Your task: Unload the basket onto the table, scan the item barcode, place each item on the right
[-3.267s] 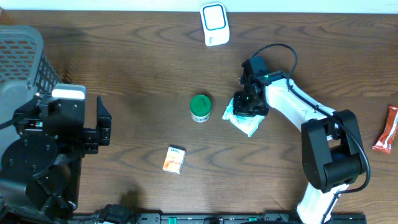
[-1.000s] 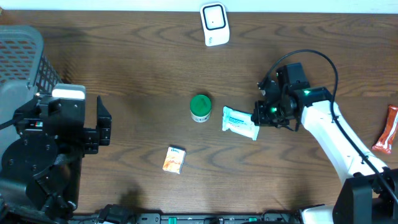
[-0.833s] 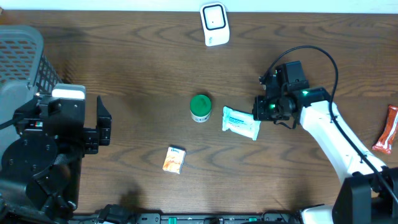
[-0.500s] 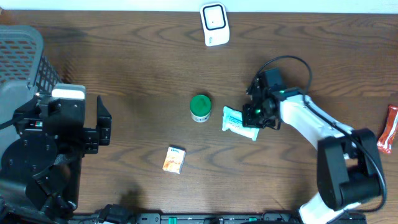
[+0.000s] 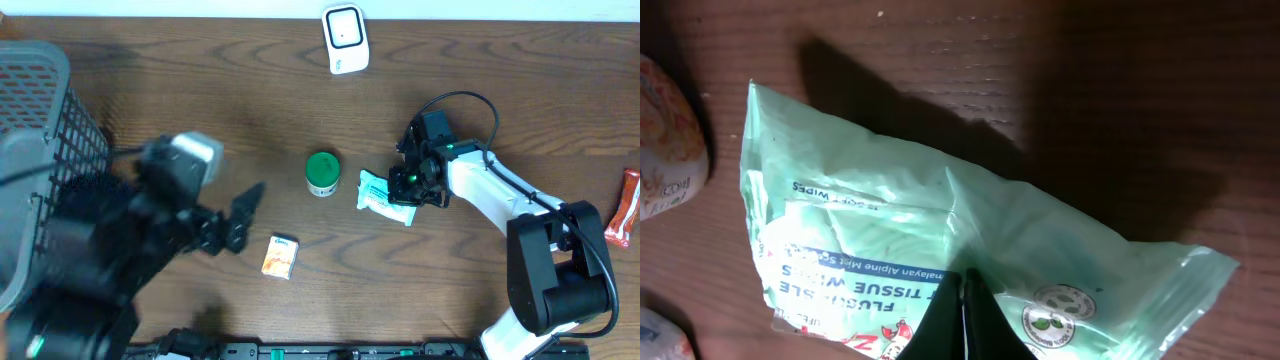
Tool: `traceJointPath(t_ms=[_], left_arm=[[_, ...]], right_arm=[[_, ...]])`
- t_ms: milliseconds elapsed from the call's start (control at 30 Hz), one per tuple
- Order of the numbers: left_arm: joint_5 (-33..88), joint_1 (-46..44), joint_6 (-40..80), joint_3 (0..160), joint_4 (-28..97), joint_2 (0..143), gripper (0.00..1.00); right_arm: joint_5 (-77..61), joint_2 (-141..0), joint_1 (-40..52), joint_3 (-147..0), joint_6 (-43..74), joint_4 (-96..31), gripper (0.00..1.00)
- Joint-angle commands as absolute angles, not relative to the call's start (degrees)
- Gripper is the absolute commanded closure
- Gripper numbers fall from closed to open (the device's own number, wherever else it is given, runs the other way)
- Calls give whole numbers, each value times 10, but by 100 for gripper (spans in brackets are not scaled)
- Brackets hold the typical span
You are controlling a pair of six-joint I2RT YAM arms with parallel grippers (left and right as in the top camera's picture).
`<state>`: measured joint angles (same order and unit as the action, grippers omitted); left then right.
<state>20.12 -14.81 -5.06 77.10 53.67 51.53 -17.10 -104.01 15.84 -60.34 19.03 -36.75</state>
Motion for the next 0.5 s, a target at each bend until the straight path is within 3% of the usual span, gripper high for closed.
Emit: traceJointPath(t_ms=[0, 33, 100, 167, 367, 467], left_arm=[[296, -152, 63, 715, 536, 592, 13], [303, -158, 63, 702, 529, 618, 23], [342, -172, 63, 691, 515, 663, 61], [380, -189, 63, 690, 501, 711, 80], [382, -238, 90, 690, 467, 795, 92], [382, -262, 140, 690, 431, 814, 92]], right_arm=[[-104, -1069, 141, -595, 210, -375, 99], [-104, -1069, 138, -595, 211, -375, 99], [-104, -1069, 133, -595, 212, -377, 99], [-104, -1069, 127, -595, 212, -377, 99], [-104, -1069, 122, -595, 212, -377, 99], [-104, -1069, 122, -595, 212, -377, 99]])
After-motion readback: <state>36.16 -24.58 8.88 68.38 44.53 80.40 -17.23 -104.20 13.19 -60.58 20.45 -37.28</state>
